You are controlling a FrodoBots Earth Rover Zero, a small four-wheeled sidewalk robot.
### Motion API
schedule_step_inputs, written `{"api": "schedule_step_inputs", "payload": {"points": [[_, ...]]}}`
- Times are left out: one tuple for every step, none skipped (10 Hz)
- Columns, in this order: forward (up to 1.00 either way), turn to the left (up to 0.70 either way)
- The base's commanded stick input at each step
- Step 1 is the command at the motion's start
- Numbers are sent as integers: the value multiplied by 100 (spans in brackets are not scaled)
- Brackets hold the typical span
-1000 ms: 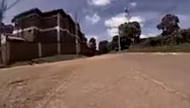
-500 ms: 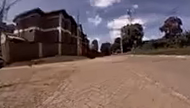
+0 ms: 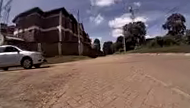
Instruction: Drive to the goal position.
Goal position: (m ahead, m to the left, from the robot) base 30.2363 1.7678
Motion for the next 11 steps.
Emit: {"api": "schedule_step_inputs", "payload": {"points": [[1, 0], [25, -9], [48, -17], [71, -25], [94, -33], [100, -16], [100, -3], [100, -15], [100, -31], [100, -10], [100, 0]]}}
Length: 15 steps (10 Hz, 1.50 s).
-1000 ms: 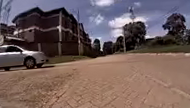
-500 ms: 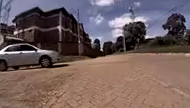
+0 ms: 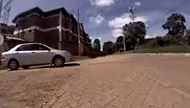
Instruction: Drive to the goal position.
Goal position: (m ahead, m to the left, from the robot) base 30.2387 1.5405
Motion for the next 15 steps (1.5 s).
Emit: {"api": "schedule_step_inputs", "payload": {"points": [[95, 0], [82, 0], [49, 0], [49, -10], [100, -29], [100, -4], [100, 0], [100, -1], [100, -12], [100, -36], [100, -27], [100, -18], [100, -9], [100, -2], [100, -37]]}}
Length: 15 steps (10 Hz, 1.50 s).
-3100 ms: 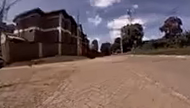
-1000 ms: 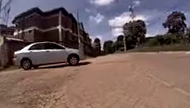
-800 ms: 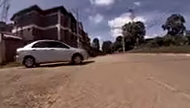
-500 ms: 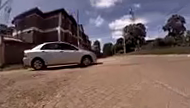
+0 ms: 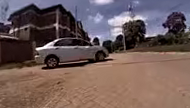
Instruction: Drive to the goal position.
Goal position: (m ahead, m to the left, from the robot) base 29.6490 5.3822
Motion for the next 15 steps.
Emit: {"api": "schedule_step_inputs", "payload": {"points": [[100, -37], [100, -24], [100, -8], [100, -12], [100, -38], [100, -38], [100, -38], [100, -37], [100, -2], [100, 0], [100, 0], [100, 0], [100, 0], [100, 0], [100, 0]]}}
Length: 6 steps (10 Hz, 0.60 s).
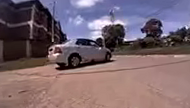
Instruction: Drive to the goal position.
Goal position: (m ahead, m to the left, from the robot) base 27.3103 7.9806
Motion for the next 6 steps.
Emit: {"api": "schedule_step_inputs", "payload": {"points": [[100, 0], [100, 0], [100, 0], [100, 0], [100, 0], [100, 10]]}}
